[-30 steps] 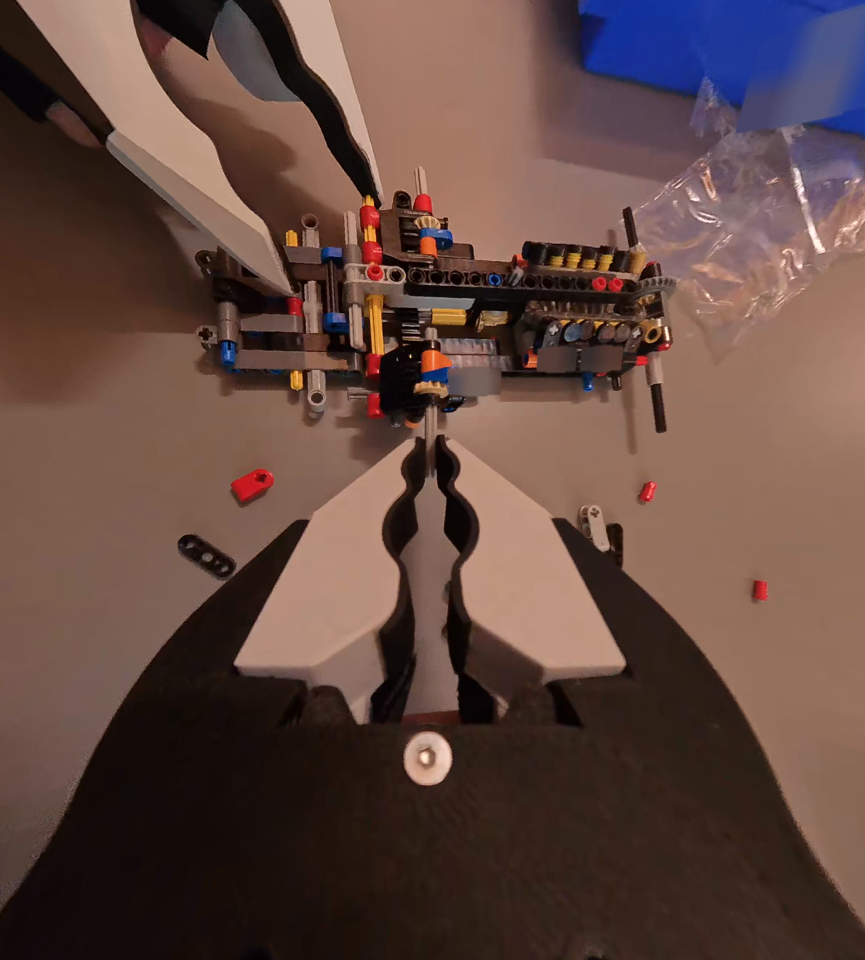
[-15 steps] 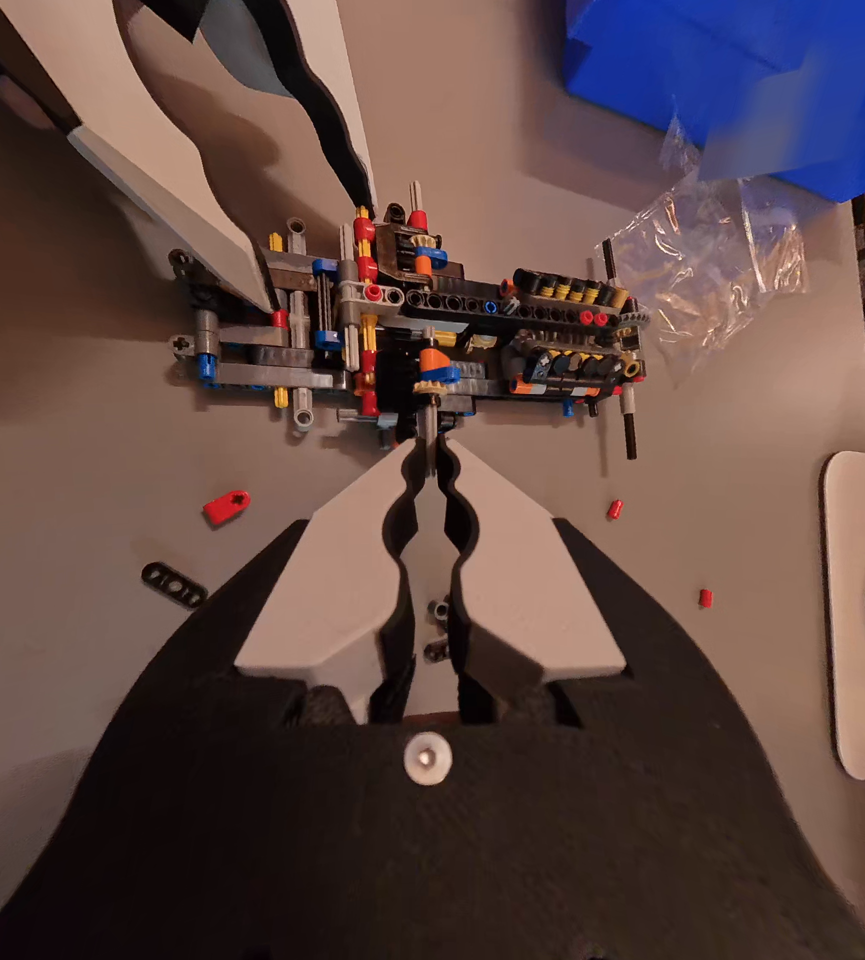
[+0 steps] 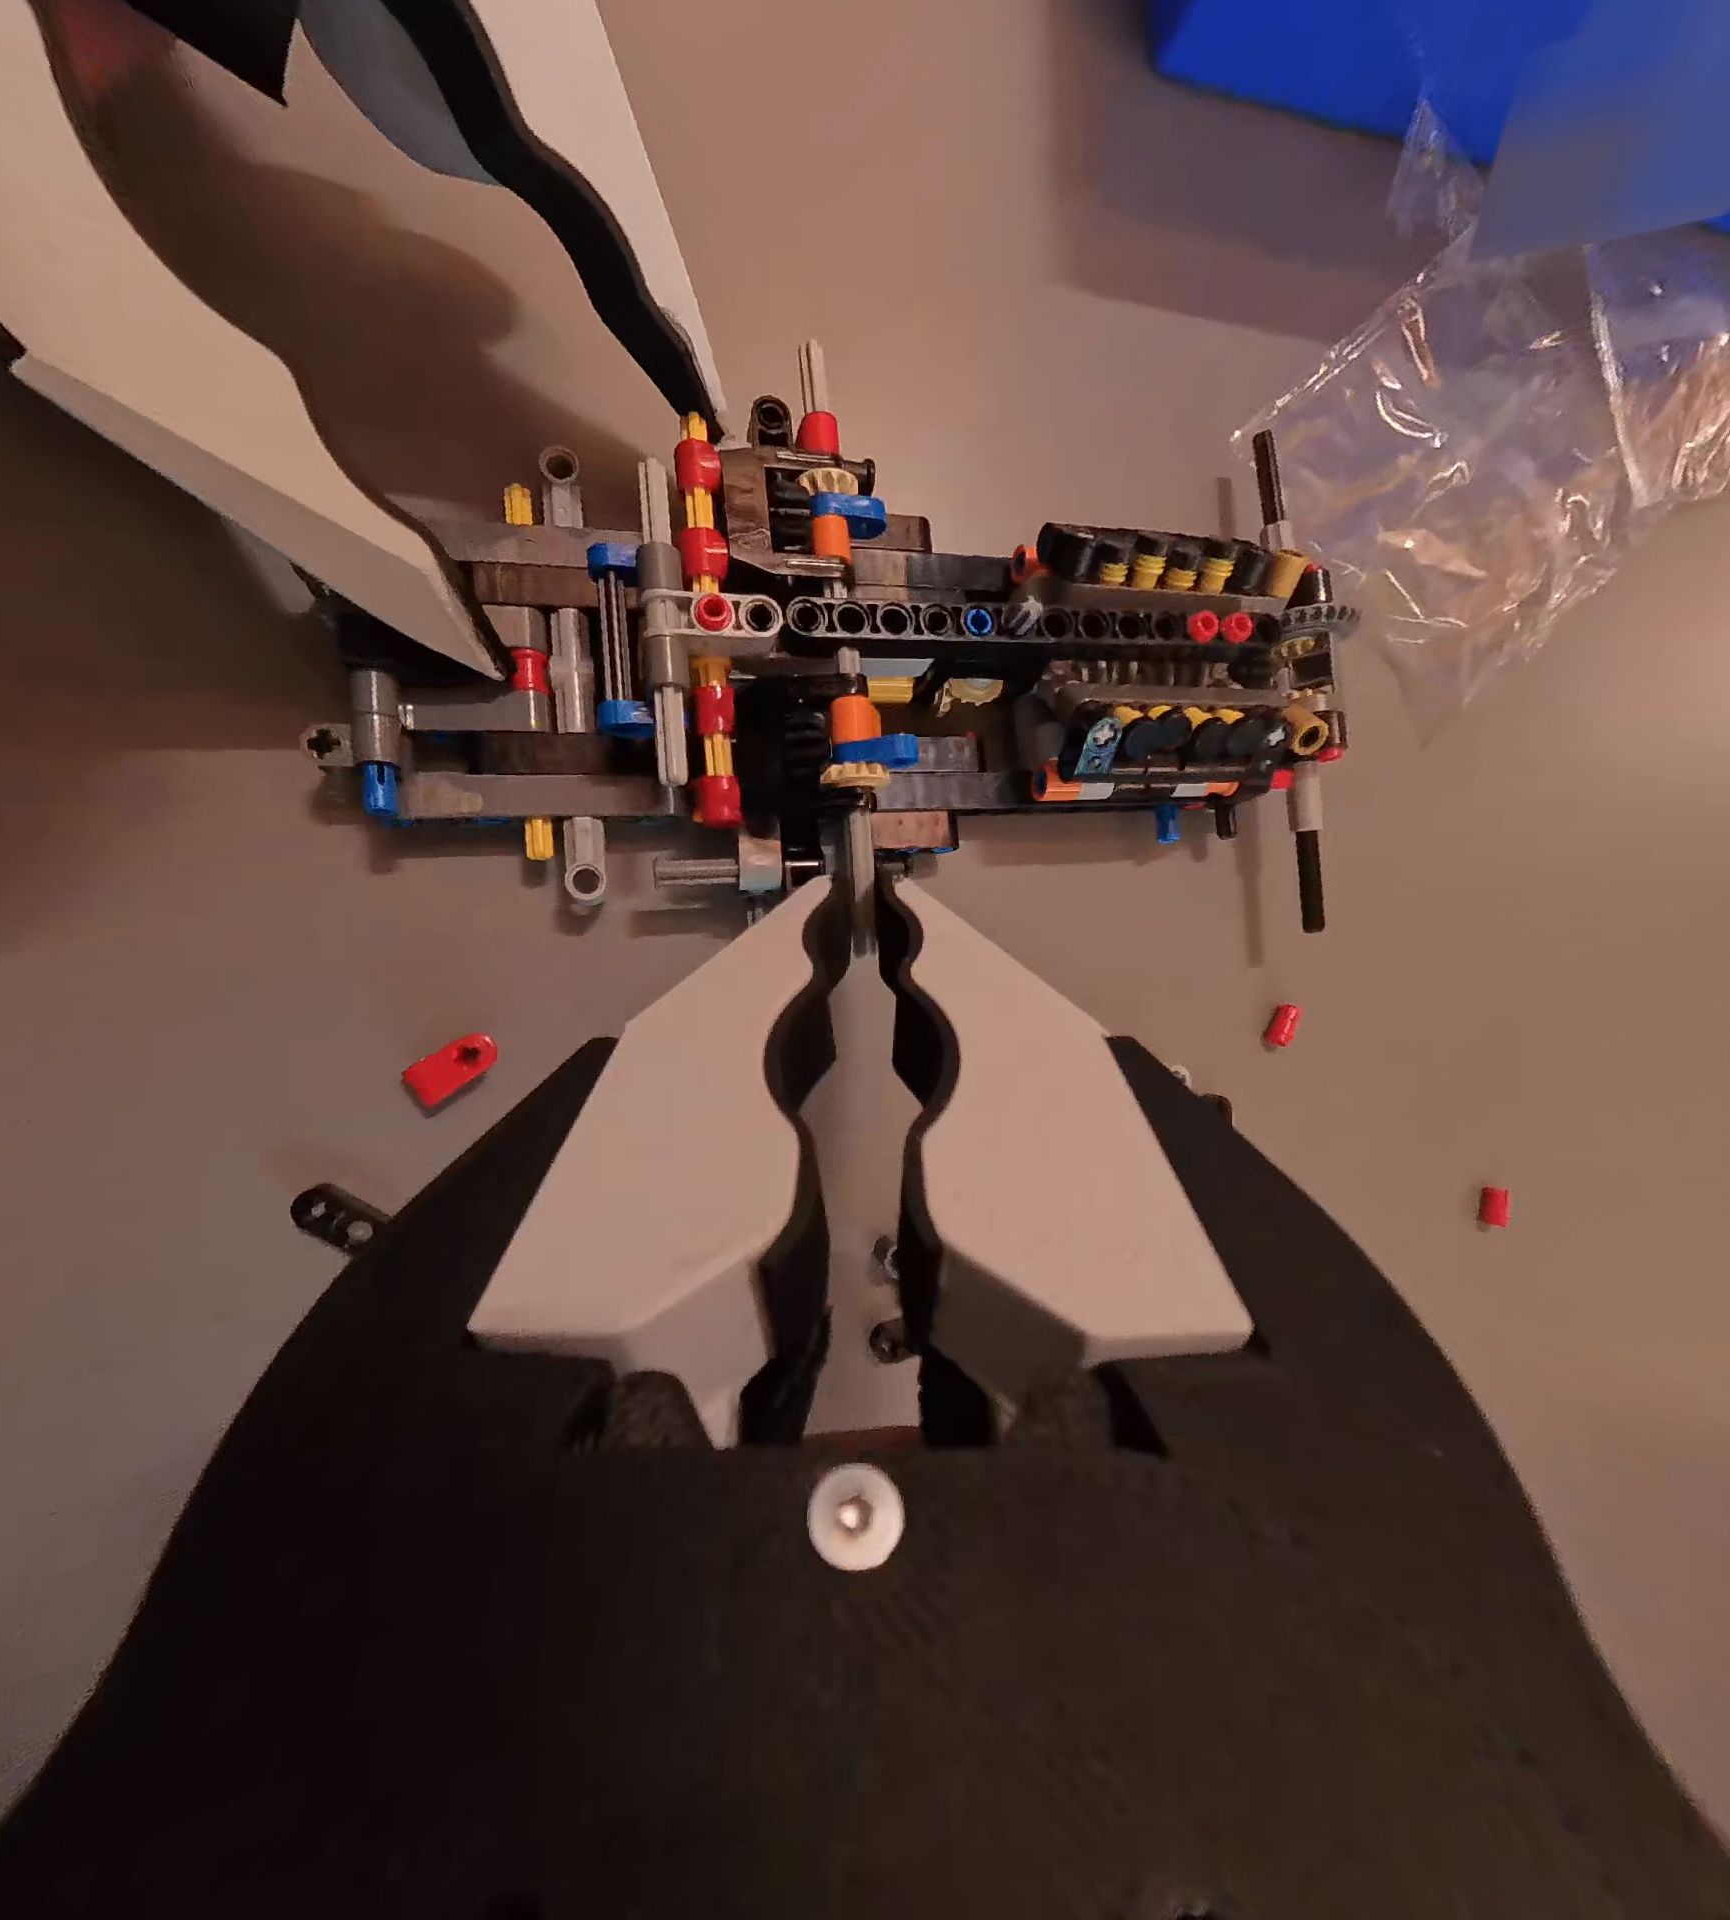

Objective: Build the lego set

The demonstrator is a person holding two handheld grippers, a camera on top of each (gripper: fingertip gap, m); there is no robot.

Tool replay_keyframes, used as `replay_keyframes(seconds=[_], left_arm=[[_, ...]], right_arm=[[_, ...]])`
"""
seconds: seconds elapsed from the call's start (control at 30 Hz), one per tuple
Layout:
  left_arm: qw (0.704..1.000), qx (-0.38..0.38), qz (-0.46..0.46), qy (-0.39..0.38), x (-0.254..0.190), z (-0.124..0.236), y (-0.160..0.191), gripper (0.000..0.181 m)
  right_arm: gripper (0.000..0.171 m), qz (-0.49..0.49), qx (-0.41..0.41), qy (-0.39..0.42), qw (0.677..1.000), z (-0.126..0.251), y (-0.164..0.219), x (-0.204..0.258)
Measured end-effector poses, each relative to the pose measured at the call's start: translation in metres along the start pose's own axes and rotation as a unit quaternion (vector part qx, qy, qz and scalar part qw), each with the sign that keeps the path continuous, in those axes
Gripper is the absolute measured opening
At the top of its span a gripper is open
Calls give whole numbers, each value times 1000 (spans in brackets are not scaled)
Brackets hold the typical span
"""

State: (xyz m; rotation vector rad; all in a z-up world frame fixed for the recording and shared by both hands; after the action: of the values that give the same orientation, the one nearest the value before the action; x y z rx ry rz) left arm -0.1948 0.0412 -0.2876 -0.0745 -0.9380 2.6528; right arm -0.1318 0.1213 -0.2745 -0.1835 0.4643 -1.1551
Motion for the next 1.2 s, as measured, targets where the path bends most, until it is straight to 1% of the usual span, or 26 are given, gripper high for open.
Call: replay_keyframes(seconds=[0.1,0.27,0.3,0.4,0.57,0.63,0.87,1.2], left_arm=[[1000,0,1,0,0,0,0,56],[1000,-1,2,2,0,0,0,57],[1000,-1,2,2,0,0,0,57],[1000,-1,1,2,0,0,0,57],[1000,0,-1,-1,-1,0,0,57],[1000,0,0,-2,0,0,0,57],[1000,1,6,3,3,2,2,58],[1000,4,-2,21,3,1,3,57]], right_arm=[[4,-2,0,-11,1000,2,-1,0],[21,-23,-11,-24,999,10,5,-7],[22,-26,-15,-26,999,11,7,-9],[13,-26,-45,-43,998,18,5,-6],[5,-16,-33,-37,999,7,7,-4],[6,-16,-32,-38,999,5,7,-4],[13,-37,-79,-55,995,17,0,-6],[14,-52,-93,-71,992,-2,-10,-7]])
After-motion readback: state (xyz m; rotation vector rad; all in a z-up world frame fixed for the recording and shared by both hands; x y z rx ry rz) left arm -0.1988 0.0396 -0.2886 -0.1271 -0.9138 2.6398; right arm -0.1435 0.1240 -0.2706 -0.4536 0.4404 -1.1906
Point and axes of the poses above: each gripper's, where its closed fingertips meet, z back along the fingers, y out of its underside, x = y × z across the jaws, the point moved 3 cm from there along z, back along the fingers, and after that the axes turned 12 degrees about x, right-handed, at the moved point
